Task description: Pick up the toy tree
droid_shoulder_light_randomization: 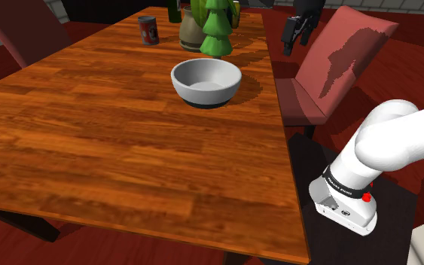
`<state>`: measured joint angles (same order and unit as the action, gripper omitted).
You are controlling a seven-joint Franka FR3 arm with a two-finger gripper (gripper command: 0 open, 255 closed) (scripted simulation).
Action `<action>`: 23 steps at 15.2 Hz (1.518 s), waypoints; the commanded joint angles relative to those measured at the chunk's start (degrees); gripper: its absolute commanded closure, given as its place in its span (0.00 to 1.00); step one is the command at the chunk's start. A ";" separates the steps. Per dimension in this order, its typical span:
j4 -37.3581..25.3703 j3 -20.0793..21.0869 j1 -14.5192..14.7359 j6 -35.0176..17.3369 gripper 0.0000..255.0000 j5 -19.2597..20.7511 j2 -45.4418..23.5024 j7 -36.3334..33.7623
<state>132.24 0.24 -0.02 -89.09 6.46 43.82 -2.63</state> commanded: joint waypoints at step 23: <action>-20.55 -16.47 9.02 -33.16 0.00 -34.60 -23.71 9.29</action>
<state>113.44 -15.24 8.45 -121.75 -25.87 21.12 5.80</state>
